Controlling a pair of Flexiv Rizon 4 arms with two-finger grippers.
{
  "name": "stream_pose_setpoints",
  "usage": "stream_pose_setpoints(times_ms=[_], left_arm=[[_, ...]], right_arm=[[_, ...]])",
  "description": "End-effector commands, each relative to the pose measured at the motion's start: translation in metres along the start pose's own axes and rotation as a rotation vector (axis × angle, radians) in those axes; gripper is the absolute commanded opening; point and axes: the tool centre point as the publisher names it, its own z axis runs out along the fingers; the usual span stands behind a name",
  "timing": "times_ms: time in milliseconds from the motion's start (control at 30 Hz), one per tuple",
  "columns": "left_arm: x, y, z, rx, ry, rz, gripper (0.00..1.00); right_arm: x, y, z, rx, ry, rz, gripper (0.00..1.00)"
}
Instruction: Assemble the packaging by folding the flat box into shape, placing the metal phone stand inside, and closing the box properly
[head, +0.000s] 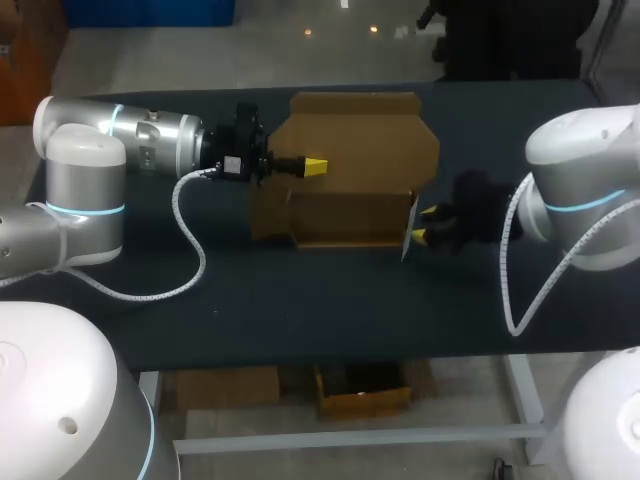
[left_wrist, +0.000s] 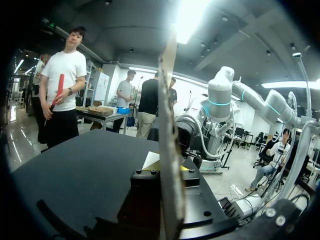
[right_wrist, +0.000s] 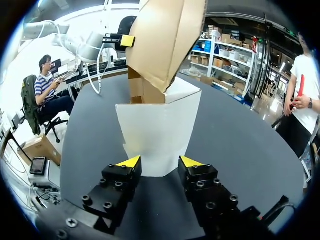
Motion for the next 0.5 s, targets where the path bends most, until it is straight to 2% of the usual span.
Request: stream_pose_setpoints(times_ms=[33, 167, 500], left_arm=[[-0.0004, 0.0039, -0.0002, -0.001, -0.001, 0.000, 0.00], [-0.0004, 0.0039, -0.0002, -0.001, -0.001, 0.000, 0.00], [-0.0004, 0.0039, -0.0002, -0.001, -0.001, 0.000, 0.00]], right_arm=[[-0.0078, -0.0031, -0.0011, -0.017, 0.032, 0.001, 0.46], [-0.0100, -0.0038, 0.0000, -0.035, 0.065, -0.002, 0.46], [-0.0116, -0.0051, 0.0023, -0.036, 0.079, -0.030, 0.48]])
